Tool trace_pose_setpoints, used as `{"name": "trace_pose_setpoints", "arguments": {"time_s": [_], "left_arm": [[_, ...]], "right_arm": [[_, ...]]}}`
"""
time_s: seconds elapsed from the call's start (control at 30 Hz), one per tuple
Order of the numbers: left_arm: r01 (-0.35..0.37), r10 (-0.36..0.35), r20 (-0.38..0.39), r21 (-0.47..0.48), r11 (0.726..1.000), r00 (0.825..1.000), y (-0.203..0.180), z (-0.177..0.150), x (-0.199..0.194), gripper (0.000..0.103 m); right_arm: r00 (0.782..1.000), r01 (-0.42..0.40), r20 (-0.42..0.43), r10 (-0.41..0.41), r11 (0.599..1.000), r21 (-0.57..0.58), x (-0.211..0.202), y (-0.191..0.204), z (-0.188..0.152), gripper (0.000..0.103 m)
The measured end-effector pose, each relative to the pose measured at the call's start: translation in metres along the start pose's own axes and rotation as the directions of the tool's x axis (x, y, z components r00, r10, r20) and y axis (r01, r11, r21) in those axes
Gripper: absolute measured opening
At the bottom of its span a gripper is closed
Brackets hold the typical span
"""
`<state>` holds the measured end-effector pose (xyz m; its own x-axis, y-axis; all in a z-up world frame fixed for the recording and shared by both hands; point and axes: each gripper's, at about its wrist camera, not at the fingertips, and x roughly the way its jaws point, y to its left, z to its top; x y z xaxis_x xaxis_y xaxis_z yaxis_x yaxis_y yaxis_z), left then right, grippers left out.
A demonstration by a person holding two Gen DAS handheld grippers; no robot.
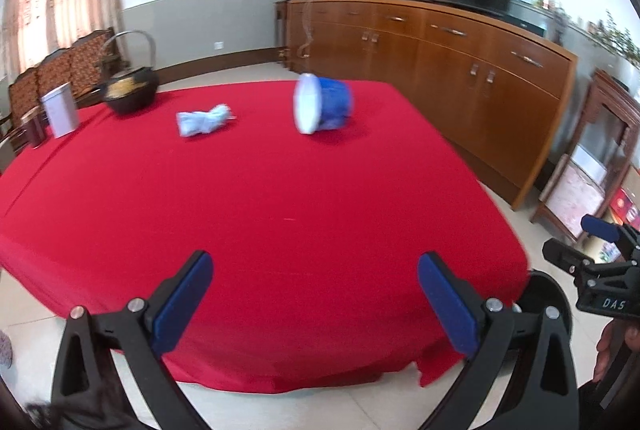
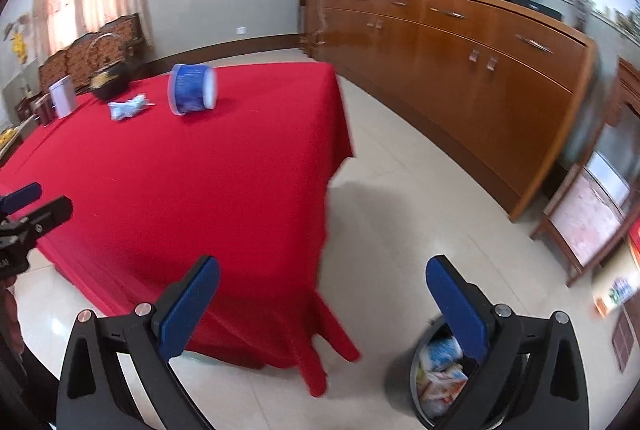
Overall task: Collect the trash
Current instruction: 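Move both tools back to the table toward the blue cup and cloth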
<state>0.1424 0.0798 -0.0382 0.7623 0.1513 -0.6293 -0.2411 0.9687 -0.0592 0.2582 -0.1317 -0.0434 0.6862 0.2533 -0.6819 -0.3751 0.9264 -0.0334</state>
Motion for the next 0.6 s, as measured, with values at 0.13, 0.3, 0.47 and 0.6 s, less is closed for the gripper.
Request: {"name": "trace_pose_setpoints", "arguments": {"time_s": [0.13,0.3,0.47,0.6], "left_arm": [[-0.039,0.04,0.004,-0.033,0.999,0.999,0.027,0.003,0.001,0.102],[-0.072,0.073,0.007,-0.052,0.996,0.997,0.055,0.006,0.004,0.102],[-0.1,0.101,0.008,-0.056,0.993,0.995,0.078,0.014,0.012,0.1],[-0.105,0.106,0.004,-0.065,0.992,0.994,0.098,0.026,0.023,0.097]], "right_arm": [[0.999,-0.051,-0.001,0.051,0.998,-0.034,0.012,0.035,0.016,0.103],[0.994,-0.108,-0.034,0.105,0.992,-0.065,0.029,0.066,0.035,0.103],[0.989,-0.147,-0.014,0.146,0.988,-0.051,0.039,0.086,0.052,0.103],[0.987,-0.16,-0.006,0.16,0.986,-0.046,0.053,0.103,0.07,0.103]]}}
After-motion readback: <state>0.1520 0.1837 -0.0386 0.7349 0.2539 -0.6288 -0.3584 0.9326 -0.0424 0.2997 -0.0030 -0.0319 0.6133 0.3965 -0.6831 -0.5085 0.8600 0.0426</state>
